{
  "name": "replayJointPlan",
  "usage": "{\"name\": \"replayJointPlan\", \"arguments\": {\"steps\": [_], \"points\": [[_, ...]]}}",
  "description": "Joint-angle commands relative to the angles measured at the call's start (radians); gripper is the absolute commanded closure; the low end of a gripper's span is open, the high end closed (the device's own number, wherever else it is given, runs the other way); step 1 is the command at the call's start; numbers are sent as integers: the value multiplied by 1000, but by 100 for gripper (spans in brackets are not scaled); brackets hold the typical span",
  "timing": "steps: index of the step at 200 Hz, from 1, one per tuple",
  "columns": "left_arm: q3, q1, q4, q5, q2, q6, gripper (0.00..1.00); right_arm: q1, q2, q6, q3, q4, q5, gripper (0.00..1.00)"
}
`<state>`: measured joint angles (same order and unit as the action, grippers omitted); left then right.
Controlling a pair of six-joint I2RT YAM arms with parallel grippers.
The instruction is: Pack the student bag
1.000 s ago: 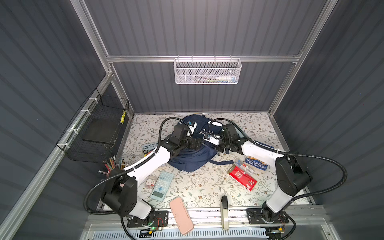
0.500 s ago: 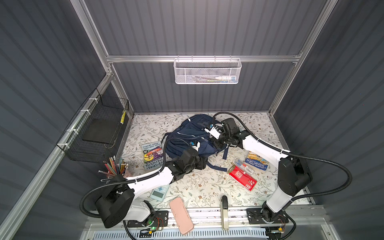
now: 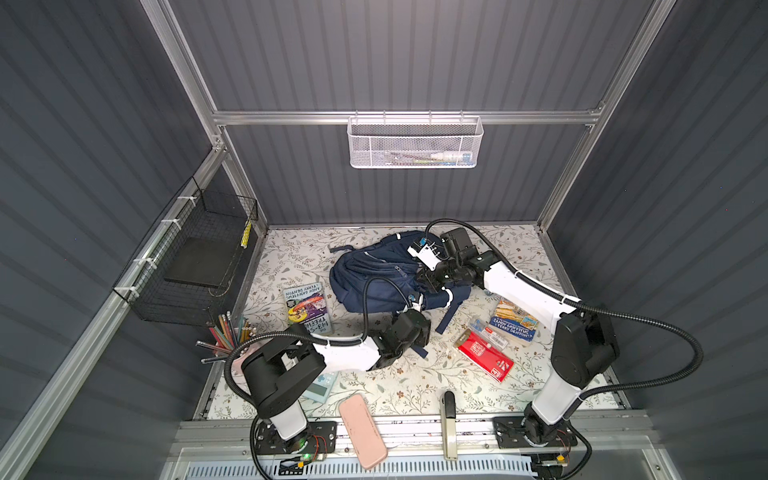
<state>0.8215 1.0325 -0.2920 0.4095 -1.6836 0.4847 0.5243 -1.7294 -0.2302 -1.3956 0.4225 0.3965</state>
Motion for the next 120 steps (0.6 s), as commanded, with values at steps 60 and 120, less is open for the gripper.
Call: {"name": "replayJointPlan", "arguments": {"steps": [60, 120], "points": [[111, -15, 45, 160, -84, -93, 69, 5, 33, 65, -29, -15, 116, 100], [60, -89, 127, 0, 56, -59, 100, 3, 21, 19, -30, 12, 36, 100]]}}
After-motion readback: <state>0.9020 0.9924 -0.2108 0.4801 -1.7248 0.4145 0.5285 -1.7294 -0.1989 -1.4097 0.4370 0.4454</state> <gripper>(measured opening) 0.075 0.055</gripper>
